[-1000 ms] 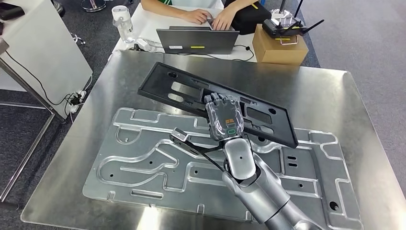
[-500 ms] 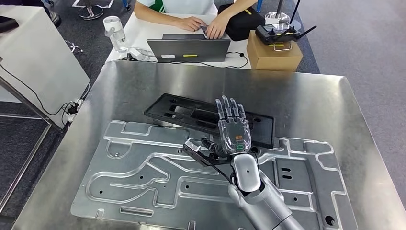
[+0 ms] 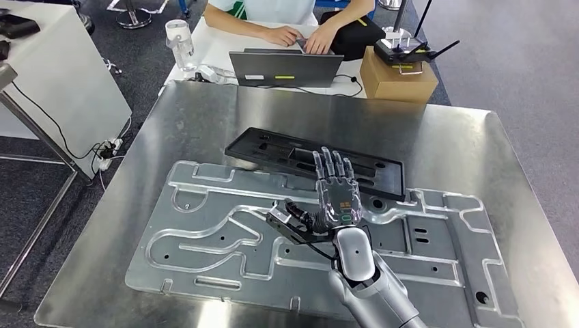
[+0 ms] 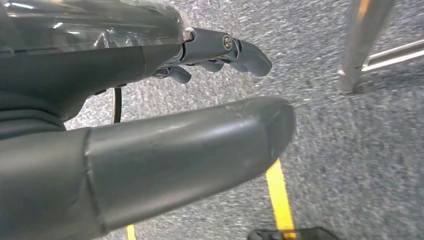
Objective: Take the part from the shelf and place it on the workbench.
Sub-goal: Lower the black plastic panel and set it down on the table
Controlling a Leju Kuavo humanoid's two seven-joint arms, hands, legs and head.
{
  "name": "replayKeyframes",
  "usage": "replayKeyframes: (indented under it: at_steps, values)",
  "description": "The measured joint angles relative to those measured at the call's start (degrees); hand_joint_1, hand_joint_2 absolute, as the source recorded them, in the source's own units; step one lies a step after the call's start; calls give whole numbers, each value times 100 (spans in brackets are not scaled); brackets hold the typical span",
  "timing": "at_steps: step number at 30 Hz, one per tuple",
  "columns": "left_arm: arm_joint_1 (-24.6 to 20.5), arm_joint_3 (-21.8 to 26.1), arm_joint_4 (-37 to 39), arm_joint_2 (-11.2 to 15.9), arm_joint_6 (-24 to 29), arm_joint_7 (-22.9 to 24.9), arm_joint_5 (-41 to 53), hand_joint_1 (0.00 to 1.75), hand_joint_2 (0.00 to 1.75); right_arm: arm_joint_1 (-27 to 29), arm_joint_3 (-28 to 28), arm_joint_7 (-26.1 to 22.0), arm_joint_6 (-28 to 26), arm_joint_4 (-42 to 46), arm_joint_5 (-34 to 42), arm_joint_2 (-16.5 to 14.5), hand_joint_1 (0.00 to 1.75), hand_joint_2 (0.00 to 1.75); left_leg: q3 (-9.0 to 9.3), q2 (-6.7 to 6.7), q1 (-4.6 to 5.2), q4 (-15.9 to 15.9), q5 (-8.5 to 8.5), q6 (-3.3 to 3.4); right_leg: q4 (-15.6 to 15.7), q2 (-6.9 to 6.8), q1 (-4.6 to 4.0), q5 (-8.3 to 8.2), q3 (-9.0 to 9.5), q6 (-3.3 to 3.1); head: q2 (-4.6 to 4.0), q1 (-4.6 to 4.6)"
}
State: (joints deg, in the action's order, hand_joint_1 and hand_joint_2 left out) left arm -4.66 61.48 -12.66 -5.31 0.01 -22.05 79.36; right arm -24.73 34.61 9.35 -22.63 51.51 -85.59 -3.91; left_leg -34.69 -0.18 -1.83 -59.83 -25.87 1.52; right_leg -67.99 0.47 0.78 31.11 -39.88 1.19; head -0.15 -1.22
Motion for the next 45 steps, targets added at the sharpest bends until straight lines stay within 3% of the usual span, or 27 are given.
replayKeyframes:
  at_steps: [2,3,4,7,9,12,14,16,17,18,19,21,23,24,25,27,28,30,32,33,35,37,39,40,42,43,45]
  values:
    - [6,2,0,1,-10,4,0,0,0,21,-14,1,-4,-15,0,0,0,0,-132,20,16,-4,95,6,-655,-14,4,394,-151,22,0,1]
    - [7,3,0,2,-16,7,0,0,0,39,-21,1,-6,-25,0,0,0,0,-194,26,25,-5,141,4,-771,-16,3,422,-114,17,0,1]
    - [8,4,0,2,-22,11,0,0,0,53,-27,1,-8,-32,0,0,0,0,-253,29,33,-6,187,-2,-679,-16,-1,345,30,-1,0,2]
    - [6,4,0,-7,-30,17,0,0,0,49,-42,0,-14,-33,0,-2,0,0,-375,25,48,0,329,-46,453,-21,-52,44,871,-122,0,4]
    - [8,5,0,-18,-32,19,0,0,0,35,-49,-1,-19,-31,0,-3,0,0,-384,26,33,39,424,-117,920,-29,-109,19,1147,-174,0,3]
    - [18,7,0,-19,-33,19,0,0,0,32,-62,-1,-23,-33,2,-8,0,0,-399,24,23,126,515,-235,1068,-42,-103,-176,1089,-247,0,2]
    - [27,7,0,-16,-34,22,0,0,0,33,-64,-3,-24,-33,2,-21,0,0,-505,18,32,-97,171,-266,1170,-61,-69,-376,976,-323,0,6]
    - [27,7,0,-7,-36,32,0,0,0,45,-66,-8,-26,-35,1,-28,0,0,-642,17,31,-719,-412,-282,1166,-70,-90,-518,807,-359,0,8]
    - [27,7,0,1,-36,43,0,0,0,57,-66,-11,-27,-37,-2,-28,0,0,-682,17,31,-1062,-582,-294,1140,-76,-101,-577,706,-358,0,8]
    - [26,7,0,9,-36,56,0,0,0,69,-67,-13,-29,-39,-5,-28,0,0,-668,17,32,-1310,-619,-303,1103,-82,-112,-631,600,-356,0,9]
    - [26,7,0,14,-37,68,0,0,0,80,-68,-14,-33,-40,-9,-28,0,0,-580,17,32,-1393,-534,-306,1059,-86,-118,-681,490,-349,0,9]
    - [20,7,0,18,-39,91,1,0,0,92,-73,-15,-44,-38,-24,-30,0,0,-118,18,32,-972,-298,-293,945,-87,-120,-763,280,-321,0,10]
    - [3,7,0,21,-40,111,2,0,0,100,-85,-14,-66,-32,-49,-38,0,0,424,11,60,-236,-376,-243,836,-88,-134,-827,138,-270,0,9]
    - [-4,7,0,22,-41,119,3,0,0,104,-91,-13,-88,-30,-65,-45,0,0,569,4,78,2,-463,-209,805,-91,-136,-862,109,-242,0,7]
    - [-8,7,0,23,-43,127,3,0,0,109,-97,-13,-112,-29,-84,-57,0,0,611,-2,101,105,-499,-169,801,-92,-135,-904,99,-212,0,6]
    - [-7,7,1,23,-48,144,4,0,0,123,-114,-13,-169,-36,-114,-80,0,0,546,9,91,132,-401,-82,807,-77,-125,-951,75,-148,0,3]
    - [-12,7,1,23,-51,152,4,0,0,133,-126,-10,-198,-41,-129,-89,0,0,502,25,79,148,-331,-31,749,-64,-118,-848,36,-116,0,1]
    - [-19,8,2,22,-56,161,1,0,0,169,-155,8,-302,-50,-167,-99,0,0,361,55,55,173,-175,38,332,-44,-87,-324,-103,-54,0,-2]
    - [-9,11,2,22,-58,156,-14,0,0,248,-177,46,-478,-49,-203,-113,0,0,179,59,56,167,-35,50,-358,-46,-52,191,-236,-2,0,-3]
    - [-1,15,2,22,-57,150,-27,0,0,315,-190,72,-585,-39,-219,-117,0,0,88,60,56,161,30,44,-624,-46,-37,259,-240,15,0,-3]
    - [19,30,2,21,-49,138,-58,0,0,493,-232,125,-783,28,-263,-122,0,0,-80,60,57,150,151,20,-639,-46,-18,55,21,17,0,-3]
    - [35,51,2,12,-36,133,-97,0,0,680,-299,174,-956,189,-316,-124,0,0,-195,56,60,142,254,-17,83,-45,-26,-136,651,-41,0,-2]
    - [45,87,2,-4,-20,130,-132,0,0,876,-385,201,-1121,416,-368,-127,0,0,-235,52,55,151,353,-80,867,-45,-70,-57,1193,-108,0,1]
    - [50,110,2,-11,-13,128,-145,0,0,982,-432,210,-1192,533,-389,-128,0,0,-238,54,45,171,406,-123,1070,-44,-99,-6,1309,-135,0,2]
    - [67,148,2,-11,-3,126,-170,0,0,1192,-511,217,-1289,721,-411,-131,0,0,-250,54,26,219,489,-207,1160,-50,-109,-99,1279,-195,0,1]
    - [77,158,2,-11,-2,125,-180,0,0,1281,-544,218,-1321,801,-414,-137,0,0,-283,53,23,193,427,-238,1198,-58,-98,-167,1240,-239,0,1]
    - [96,178,2,-13,-1,119,-213,0,0,1485,-618,200,-1416,969,-413,-159,0,0,-414,48,23,-179,-47,-276,1248,-78,-75,-327,1110,-327,0,5]
